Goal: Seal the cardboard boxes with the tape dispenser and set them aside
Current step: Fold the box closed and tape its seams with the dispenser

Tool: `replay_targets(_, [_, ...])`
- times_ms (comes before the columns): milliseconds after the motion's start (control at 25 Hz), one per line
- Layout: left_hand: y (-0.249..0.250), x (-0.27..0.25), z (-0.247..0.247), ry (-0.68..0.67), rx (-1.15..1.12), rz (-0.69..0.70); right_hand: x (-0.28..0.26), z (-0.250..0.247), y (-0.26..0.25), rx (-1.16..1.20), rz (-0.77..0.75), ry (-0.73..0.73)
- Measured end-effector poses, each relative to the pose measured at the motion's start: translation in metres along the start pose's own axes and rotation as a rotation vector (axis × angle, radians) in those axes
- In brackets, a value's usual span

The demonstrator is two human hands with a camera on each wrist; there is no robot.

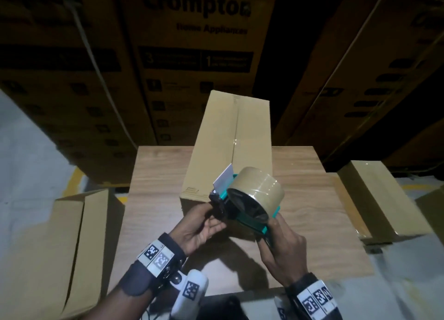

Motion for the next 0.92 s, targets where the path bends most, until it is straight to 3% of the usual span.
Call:
replay_targets(280, [0.013, -0.005, -0.049, 0.203, 0.126, 0.146, 0.002, 0.015, -0.018, 0.098, -0.079, -0.048])
replay_targets(520, [0.022, -0.017, -0.067, 0.215, 0.160, 0.294, 0.017, 0.021, -0.022, 0.202, -0.104, -0.095])
replay_targets(920, [0.036, -0.012, -0.085, 0.361, 0.337, 0.450, 0.030, 0.023, 0.003, 0.246, 0.009, -0.235])
Point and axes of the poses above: each hand's wrist, its own x-axis towards the middle knuckle, its own z-axis out of the palm, y = z × x, the point moved 3 cm from there along x, towards the middle knuckle, and after that the axes turned 1 degree about -z, right-handed, at the moved point
